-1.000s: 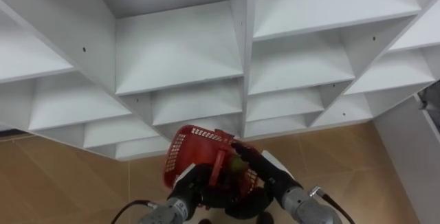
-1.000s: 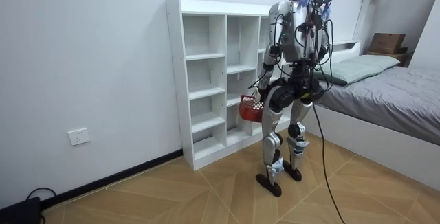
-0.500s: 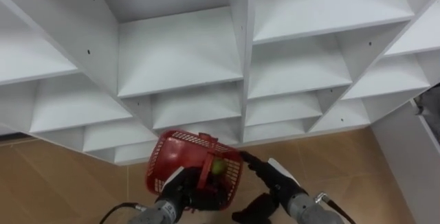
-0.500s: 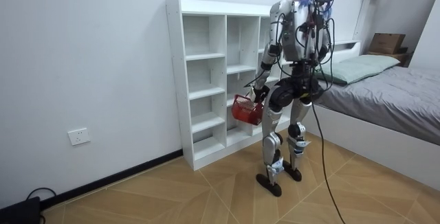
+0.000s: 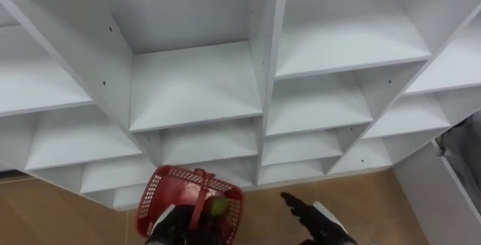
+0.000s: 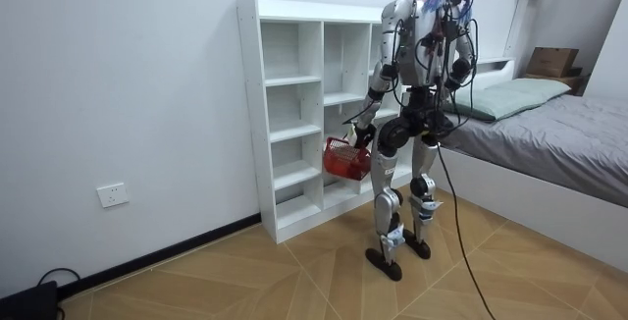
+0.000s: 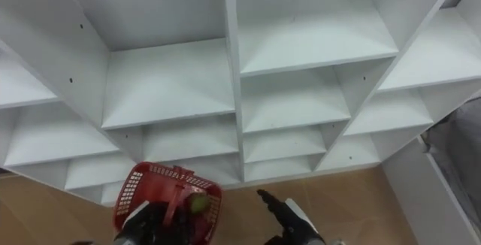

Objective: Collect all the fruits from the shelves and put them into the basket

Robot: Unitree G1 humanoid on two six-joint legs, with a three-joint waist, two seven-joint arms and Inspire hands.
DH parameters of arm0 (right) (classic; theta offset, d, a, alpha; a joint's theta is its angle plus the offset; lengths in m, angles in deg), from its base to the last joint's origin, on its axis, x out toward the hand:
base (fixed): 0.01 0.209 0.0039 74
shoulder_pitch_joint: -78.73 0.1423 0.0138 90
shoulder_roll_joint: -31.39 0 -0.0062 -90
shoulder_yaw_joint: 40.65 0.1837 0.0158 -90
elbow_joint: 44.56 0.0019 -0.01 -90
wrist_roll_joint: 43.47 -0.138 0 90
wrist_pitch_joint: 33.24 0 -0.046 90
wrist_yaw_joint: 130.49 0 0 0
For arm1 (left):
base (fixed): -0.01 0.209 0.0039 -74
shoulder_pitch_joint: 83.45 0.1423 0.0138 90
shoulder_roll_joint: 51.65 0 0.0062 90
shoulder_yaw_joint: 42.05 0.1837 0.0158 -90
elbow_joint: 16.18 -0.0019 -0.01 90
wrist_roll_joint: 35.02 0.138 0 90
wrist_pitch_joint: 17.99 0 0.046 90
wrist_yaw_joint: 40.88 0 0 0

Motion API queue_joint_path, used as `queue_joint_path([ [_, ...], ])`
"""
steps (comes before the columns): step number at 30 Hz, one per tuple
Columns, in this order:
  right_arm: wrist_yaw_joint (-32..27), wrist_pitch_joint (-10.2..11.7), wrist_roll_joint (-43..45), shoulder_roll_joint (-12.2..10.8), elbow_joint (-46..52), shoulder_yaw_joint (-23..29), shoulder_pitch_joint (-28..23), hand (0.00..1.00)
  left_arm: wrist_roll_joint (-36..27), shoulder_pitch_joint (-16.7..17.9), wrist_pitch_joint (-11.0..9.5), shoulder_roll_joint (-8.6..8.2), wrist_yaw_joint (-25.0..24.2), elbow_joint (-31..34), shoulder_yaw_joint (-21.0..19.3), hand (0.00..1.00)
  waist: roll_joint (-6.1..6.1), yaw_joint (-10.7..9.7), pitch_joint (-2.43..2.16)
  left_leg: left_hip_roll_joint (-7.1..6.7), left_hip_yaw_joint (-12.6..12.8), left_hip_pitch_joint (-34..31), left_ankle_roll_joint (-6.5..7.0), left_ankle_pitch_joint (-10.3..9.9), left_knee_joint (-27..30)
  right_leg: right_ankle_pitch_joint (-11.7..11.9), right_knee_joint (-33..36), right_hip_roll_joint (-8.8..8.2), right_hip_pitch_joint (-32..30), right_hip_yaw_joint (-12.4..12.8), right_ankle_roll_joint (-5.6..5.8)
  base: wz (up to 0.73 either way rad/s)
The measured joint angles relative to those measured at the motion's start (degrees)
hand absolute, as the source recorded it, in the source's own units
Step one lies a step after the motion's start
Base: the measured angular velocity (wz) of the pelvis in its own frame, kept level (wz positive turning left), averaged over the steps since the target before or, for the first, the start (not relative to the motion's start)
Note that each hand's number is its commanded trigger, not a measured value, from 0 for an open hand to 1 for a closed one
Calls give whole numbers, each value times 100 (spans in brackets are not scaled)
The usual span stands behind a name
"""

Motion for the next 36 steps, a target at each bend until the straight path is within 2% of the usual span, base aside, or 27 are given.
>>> queue_joint_path([
  [4, -117, 2, -60, -14, 3, 455, -327, 0, -5, 263, -20, 73, 202, 20, -248, 100, -21, -38, 4, -4, 30, 355, -6, -4, -119, -21, -121, 27, 315, 85, 22, -8],
  [7, -256, 30, -63, -49, -394, 644, -295, 0, 0, 369, -49, 92, 298, -133, -437, 100, -31, -89, 23, 7, 102, 580, -8, -6, -232, -17, -187, 49, 503, 121, 30, -9],
  [10, -379, 20, -94, -39, -881, 714, -276, 0, 15, 440, -50, 102, 341, -314, -674, 100, -57, -87, 17, 22, 113, 725, -24, -38, -347, -17, -202, 92, 591, 184, 42, -4],
  [14, -390, 15, -309, -39, -1023, 810, -300, 0, 136, 577, -47, 101, 329, -415, -948, 100, -64, -96, 16, 26, 109, 775, -26, -54, -358, -2, -223, 109, 638, 216, 42, -5],
  [15, -386, 18, -336, -44, -1096, 894, -308, 0, 230, 574, -48, 84, 321, -442, -1043, 100, -35, -88, 27, 26, 99, 780, -26, -55, -358, 12, -268, 114, 671, 212, 47, 7],
  [17, -386, 26, -528, -45, -1456, 1023, -222, 0, 286, 608, -57, 67, 333, -651, -1263, 100, -16, -84, 17, 25, 55, 832, -26, -55, -363, 35, -337, 116, 810, 188, 53, 9],
  [23, -375, -2, -1084, -106, -2265, 1211, -37, 0, 274, 725, -40, 81, 451, -1045, -1406, 100, -10, -104, 10, 11, -57, 946, -29, -69, -366, 24, -504, 111, 1009, 120, 69, 9],
  [27, -365, -17, -1428, -246, -2709, 1364, 75, 0, 277, 838, 77, 53, 463, -1064, -1501, 100, -45, -96, 17, -2, -163, 1008, -31, -71, -361, 7, -580, 98, 1122, 47, 76, 11],
  [30, -316, -83, -1621, -265, -2798, 1382, 76, 0, 293, 891, 94, 52, 466, -1064, -1650, 100, -59, -98, 31, -2, -190, 1030, -32, -71, -361, 6, -583, 94, 1159, 4, 76, 6],
  [36, -164, -159, -1666, -278, -2932, 1594, 121, 0, 481, 951, 144, -33, 507, -1060, -1933, 100, -11, -94, 17, 4, -231, 1043, -27, -119, -363, 1, -567, 95, 1194, -52, 79, 2],
])
